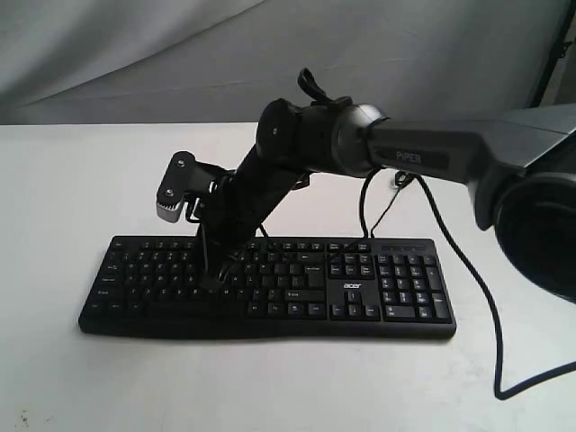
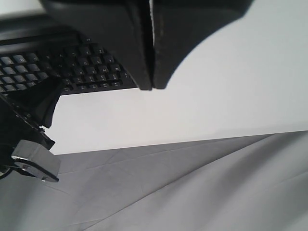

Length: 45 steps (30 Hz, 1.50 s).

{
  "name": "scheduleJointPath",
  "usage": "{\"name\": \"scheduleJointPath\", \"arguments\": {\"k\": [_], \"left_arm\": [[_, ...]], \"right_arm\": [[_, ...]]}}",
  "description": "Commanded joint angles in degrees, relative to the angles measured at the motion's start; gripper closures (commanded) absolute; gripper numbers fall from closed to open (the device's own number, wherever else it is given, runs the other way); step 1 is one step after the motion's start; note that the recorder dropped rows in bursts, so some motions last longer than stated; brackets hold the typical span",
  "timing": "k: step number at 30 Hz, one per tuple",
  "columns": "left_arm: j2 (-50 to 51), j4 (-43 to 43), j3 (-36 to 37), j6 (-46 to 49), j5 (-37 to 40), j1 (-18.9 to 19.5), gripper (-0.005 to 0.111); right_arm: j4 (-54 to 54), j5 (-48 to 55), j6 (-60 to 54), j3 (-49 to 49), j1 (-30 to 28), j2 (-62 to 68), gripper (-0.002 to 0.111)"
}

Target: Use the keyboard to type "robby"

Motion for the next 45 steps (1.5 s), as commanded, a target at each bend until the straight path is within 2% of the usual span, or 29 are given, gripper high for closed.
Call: {"name": "scheduleJointPath", "arguments": {"k": [1, 45], "left_arm": [[-0.2, 0.3, 0.2, -0.2, -0.3, -0.3, 0.107], [-0.2, 0.3, 0.2, -0.2, -0.3, -0.3, 0.107]], "right_arm": [[-0.1, 1.2, 0.1, -0.4, -0.5, -0.2, 0.108], [1.2, -1.0, -2.5, -0.4, -0.5, 1.8, 0.108]]}}
